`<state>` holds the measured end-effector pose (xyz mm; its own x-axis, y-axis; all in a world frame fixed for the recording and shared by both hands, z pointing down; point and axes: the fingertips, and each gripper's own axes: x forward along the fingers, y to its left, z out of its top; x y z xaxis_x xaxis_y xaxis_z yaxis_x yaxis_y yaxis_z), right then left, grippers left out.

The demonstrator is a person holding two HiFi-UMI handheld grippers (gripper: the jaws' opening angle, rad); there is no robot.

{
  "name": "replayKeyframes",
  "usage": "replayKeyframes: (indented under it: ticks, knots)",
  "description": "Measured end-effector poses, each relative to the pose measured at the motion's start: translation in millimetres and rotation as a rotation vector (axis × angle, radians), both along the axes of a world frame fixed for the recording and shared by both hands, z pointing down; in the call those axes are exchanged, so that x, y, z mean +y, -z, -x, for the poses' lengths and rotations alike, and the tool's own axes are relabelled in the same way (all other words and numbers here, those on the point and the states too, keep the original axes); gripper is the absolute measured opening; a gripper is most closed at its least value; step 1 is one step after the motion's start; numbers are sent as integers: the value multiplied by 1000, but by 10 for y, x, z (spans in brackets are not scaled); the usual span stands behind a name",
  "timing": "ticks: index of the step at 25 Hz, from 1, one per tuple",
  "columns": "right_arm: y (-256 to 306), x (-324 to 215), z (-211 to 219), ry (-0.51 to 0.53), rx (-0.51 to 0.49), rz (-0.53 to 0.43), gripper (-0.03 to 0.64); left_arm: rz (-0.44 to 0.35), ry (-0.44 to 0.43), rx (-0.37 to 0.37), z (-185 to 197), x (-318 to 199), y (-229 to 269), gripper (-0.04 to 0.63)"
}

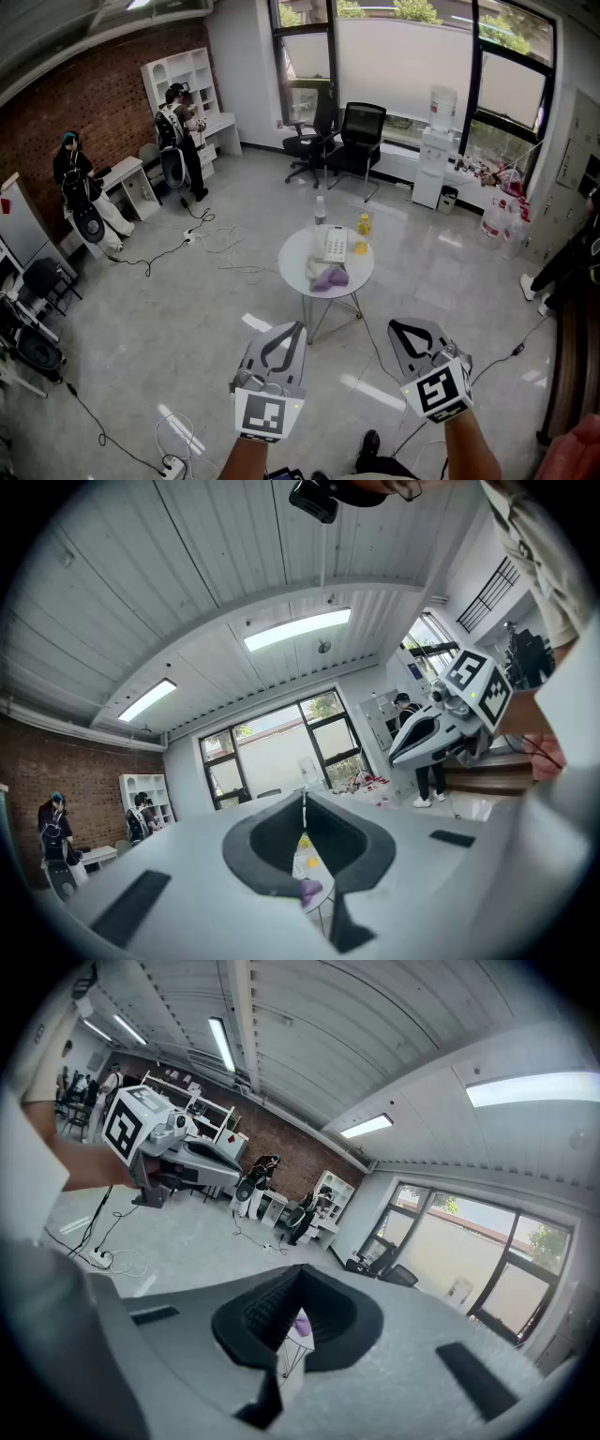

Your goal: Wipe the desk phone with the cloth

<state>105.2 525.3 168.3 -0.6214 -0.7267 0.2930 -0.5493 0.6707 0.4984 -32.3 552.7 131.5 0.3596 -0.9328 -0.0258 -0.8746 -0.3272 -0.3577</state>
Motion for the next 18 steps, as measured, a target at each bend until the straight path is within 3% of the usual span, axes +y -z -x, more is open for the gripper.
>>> replayKeyframes:
  ticks: [8,18]
  knots:
    - [-48,-263,-34,8,16,10,-9,13,15,14,-6,-235,-82,14]
    - [-167,-709,-168,40,-37,33,-8,46,50,-7,-155,-618,-238,14]
